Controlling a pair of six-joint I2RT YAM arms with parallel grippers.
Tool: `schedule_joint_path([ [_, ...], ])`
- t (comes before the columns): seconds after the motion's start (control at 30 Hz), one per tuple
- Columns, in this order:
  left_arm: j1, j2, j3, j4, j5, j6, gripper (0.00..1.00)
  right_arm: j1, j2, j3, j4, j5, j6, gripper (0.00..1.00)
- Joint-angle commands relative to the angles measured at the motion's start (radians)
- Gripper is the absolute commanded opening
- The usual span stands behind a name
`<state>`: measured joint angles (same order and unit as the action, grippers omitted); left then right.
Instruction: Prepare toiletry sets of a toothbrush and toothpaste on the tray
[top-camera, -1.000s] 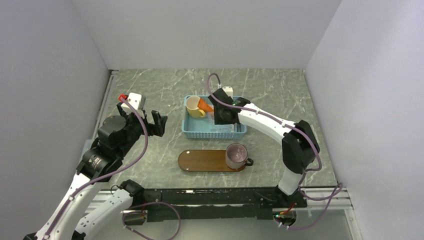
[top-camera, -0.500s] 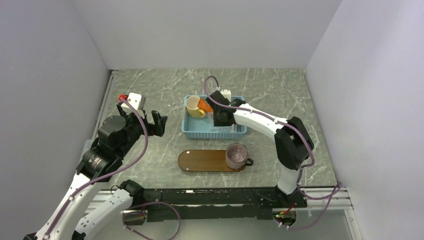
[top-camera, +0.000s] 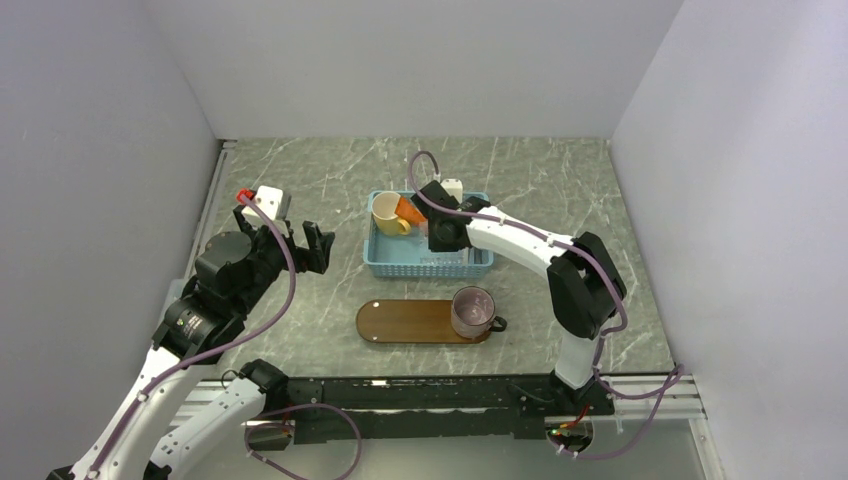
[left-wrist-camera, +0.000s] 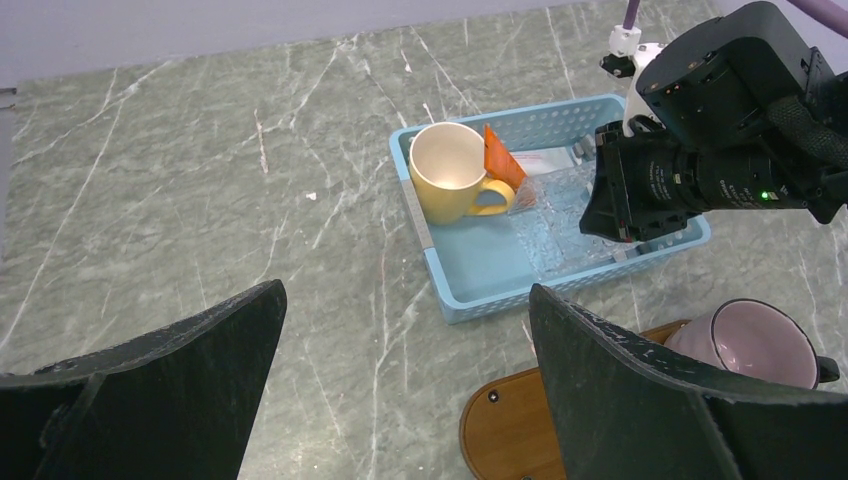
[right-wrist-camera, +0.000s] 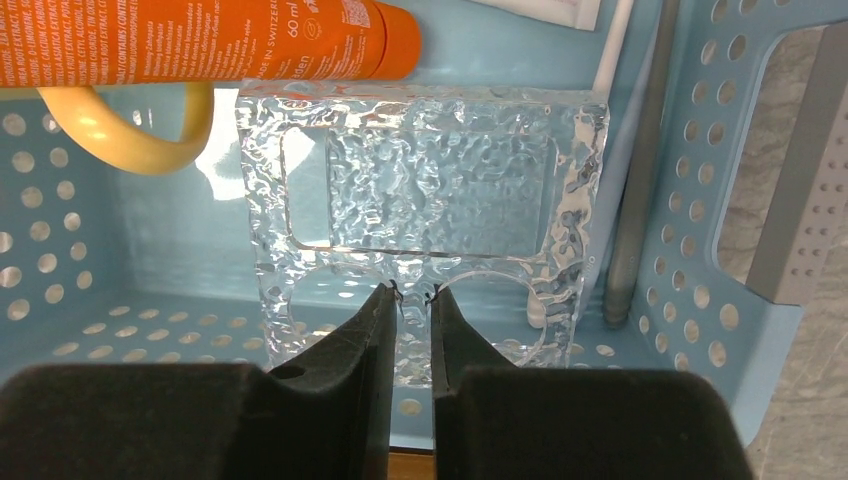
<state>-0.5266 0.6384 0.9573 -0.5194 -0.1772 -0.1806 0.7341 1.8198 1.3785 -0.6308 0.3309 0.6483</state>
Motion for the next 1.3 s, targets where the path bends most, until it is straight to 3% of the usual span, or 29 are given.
schedule_joint_path([
  [0.0, 0.004, -0.011, 0.013, 0.015, 0.009, -0.013, 0.99, -0.003, -0.011, 0.062, -0.017, 0.018, 0.007, 0.0],
  [0.8, 0.004, -0.019, 0.013, 0.014, 0.007, -0.014, 0.99, 0.005, -0.181, 0.189, -0.156, 0.106, -0.05, 0.0],
  [1.27, 0.004, -0.025, 0.012, 0.015, 0.012, -0.016, 0.99, 0.156, -0.197, 0.336, -0.319, 0.172, 0.047, 0.0],
])
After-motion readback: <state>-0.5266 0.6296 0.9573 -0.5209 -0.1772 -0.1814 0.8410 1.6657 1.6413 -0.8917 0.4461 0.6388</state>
